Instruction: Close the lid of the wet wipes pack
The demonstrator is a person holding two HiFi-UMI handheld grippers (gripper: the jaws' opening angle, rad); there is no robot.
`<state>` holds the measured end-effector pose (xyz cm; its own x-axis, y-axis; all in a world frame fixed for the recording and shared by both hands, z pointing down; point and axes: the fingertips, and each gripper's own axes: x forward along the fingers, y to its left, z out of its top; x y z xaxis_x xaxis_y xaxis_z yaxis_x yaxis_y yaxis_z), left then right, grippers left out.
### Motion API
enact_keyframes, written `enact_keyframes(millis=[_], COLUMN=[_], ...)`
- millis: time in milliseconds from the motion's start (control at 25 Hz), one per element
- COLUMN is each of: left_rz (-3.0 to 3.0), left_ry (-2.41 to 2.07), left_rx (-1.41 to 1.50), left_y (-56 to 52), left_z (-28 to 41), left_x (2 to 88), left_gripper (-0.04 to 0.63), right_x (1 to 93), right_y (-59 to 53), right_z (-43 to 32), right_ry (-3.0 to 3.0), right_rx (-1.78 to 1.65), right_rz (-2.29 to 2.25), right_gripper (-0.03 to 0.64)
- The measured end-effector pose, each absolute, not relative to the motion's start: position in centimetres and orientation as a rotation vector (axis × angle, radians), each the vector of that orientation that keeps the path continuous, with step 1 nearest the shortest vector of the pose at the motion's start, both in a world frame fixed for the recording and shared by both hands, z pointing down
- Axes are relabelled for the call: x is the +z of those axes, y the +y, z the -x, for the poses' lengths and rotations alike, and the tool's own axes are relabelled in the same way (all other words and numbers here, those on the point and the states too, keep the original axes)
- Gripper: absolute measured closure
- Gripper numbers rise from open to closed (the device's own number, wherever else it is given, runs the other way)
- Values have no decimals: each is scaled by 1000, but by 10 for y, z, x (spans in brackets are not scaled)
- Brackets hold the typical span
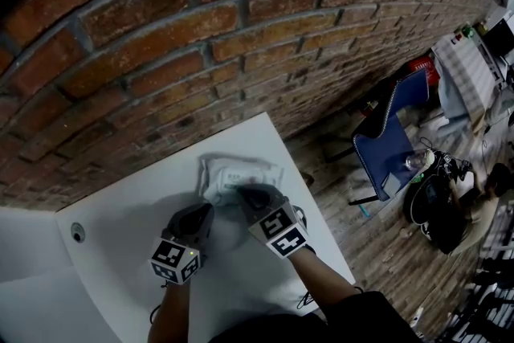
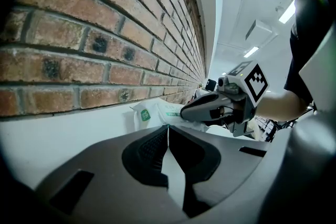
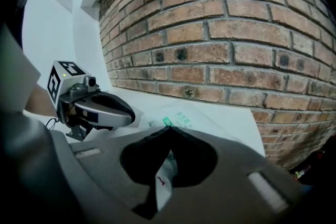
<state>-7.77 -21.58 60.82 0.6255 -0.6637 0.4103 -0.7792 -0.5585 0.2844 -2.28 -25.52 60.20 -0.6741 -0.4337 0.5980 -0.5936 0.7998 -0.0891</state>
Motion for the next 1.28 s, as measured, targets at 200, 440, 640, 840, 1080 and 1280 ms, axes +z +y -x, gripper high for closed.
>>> enact_keyframes(millis=[200,440,640,840,1080,1280], left_rz=[-2417,-2428,-2444,-2466,-2501,-2530], left_ry=[-1141,-1144,-1147,-1152,-1161,-1192], left_rx=[351,338,328,311,288,257], left_y=[-215,-214,-211,-206,-197,-188], left_z=[77,76,76,76,74,77], left_x=[605,597,587,574,553,534], left_gripper=[591,591,591,591,591,591], right_x=[603,601,592,569,545,529], right_y=[-255,-256,-259,-256,-243,-231], right_z=[23,23,18,12,4,-3], right_ry=[-2417,-2425,-2462,-2491,-2521,-2540], right_rx=[369,388,426,393,347,334], right_rz=[-762,-783,-852,-919,-962,-997], right_gripper=[618,618,618,618,618,618])
